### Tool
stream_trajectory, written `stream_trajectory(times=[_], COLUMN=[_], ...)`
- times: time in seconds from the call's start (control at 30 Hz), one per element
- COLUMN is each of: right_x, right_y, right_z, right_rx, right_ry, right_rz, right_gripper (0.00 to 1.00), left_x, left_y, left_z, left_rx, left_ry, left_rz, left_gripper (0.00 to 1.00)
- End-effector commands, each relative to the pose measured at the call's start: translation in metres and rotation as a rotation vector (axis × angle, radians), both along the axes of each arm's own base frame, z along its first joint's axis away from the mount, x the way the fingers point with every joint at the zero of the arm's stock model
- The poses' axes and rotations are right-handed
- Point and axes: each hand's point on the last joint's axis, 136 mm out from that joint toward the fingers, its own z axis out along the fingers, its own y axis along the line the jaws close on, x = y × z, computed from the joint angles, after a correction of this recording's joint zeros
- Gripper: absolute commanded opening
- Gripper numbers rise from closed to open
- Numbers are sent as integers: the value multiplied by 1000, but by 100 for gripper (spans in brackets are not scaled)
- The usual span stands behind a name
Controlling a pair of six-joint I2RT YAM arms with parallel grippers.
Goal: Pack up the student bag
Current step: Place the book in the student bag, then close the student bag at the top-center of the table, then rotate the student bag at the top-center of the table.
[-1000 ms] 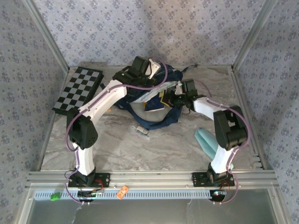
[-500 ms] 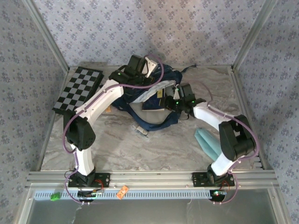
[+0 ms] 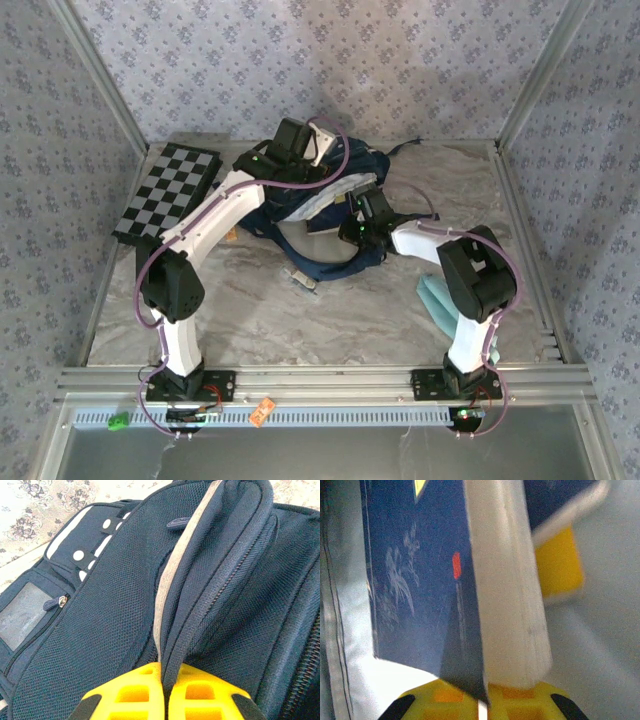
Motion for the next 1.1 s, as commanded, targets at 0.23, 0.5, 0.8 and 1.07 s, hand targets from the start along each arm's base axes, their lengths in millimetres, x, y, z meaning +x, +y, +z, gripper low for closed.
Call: stream_trajectory(times=[0.23,0.5,0.8,1.07], right_x=[-37,-125,-160,-152], right_y=[-19,-71,-47,48], right_z=[56,69,89,94], right_rx=[16,-108,-52,11], right_ry=[-142,-53,6,4], right_rz=[47,43,140,285], right_gripper=[22,32,40,42], left_x=[-5,-22,-49,-51], left_y=[-4,-21,9,109], left_z=[38,-22,-17,-66], left_rx=[-156,-166,-305,-397], left_ry=[-31,129,194,317], left_rz=[24,16,122,445], left_gripper=[0,16,54,59])
